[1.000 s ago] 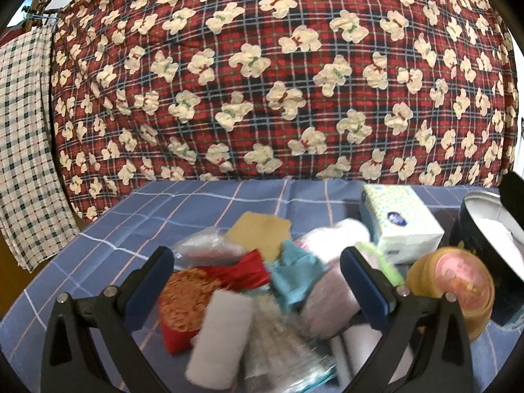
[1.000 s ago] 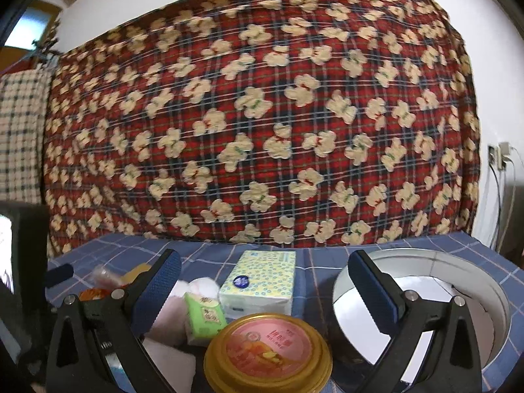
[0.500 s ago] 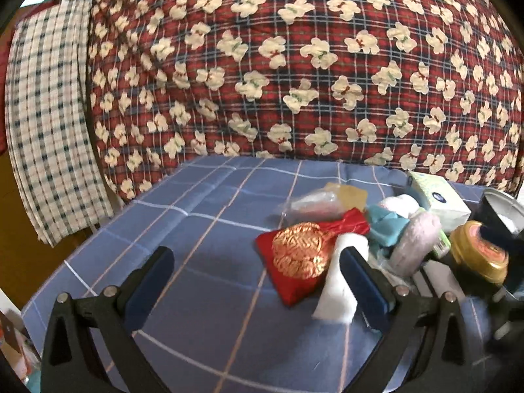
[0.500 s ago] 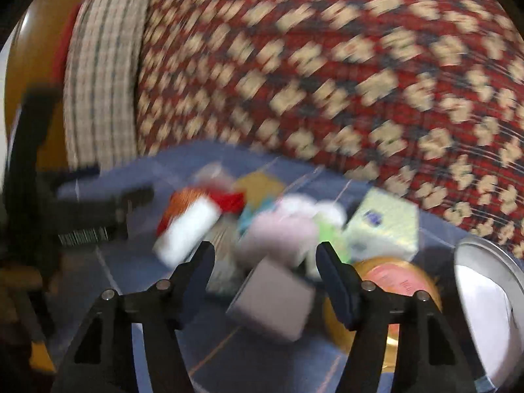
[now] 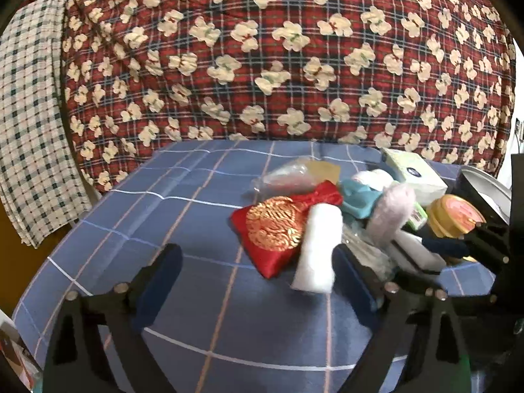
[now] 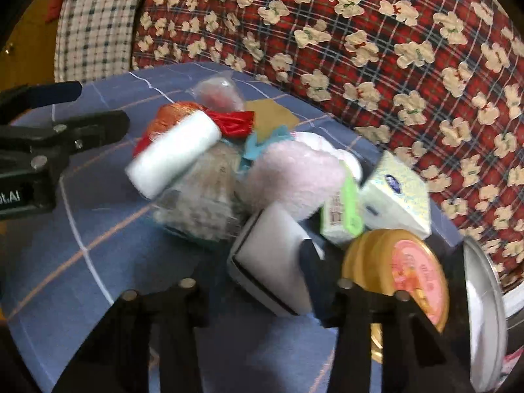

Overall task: Organize soft objects
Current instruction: 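Grasp the white rolled towel with the left tool while the right tool grasps the white sponge, then carry the towel and sponge to the silver tin and release both inside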

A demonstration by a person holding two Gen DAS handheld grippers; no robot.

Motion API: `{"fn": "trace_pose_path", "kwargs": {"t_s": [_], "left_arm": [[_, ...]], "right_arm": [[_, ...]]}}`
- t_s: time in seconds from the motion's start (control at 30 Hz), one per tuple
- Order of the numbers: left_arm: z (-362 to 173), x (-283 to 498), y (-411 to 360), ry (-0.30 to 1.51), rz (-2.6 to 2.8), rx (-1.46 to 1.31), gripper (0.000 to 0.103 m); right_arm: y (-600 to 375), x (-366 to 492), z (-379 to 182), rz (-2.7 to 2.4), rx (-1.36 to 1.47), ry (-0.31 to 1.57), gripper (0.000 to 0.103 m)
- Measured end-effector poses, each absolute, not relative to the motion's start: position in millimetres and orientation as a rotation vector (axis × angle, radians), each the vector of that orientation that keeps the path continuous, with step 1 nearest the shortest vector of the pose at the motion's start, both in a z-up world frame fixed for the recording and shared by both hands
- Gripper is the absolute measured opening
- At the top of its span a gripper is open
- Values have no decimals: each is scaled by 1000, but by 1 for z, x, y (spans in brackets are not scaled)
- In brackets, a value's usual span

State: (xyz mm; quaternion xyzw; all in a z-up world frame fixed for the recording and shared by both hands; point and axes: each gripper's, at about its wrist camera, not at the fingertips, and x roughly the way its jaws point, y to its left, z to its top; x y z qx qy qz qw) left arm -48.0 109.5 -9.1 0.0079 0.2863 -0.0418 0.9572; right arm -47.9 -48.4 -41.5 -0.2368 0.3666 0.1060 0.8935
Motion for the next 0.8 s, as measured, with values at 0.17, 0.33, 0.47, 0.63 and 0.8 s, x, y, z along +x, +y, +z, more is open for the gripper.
{"fn": "trace_pose_path", "kwargs": {"t_s": [0.17, 0.33, 0.47, 0.63, 0.8], "left_arm": [[-14, -39, 103, 634, -147, -15, 83], [-16, -29, 88, 660, -203, -10, 82], [-23, -10, 77, 728, -245, -19, 65], [-34, 9, 76, 803, -274, -90, 38], [-36, 9, 84, 799, -289, -148, 32]], "right_arm": [[-67, -54, -27, 270, -371, 729, 41], [-87, -80, 5, 353, -211, 552, 41], [-98, -90, 17, 342, -166, 427, 41], [-106, -92, 19, 290, -158, 341, 41], [-110, -94, 18, 264, -162, 300, 41]]}}
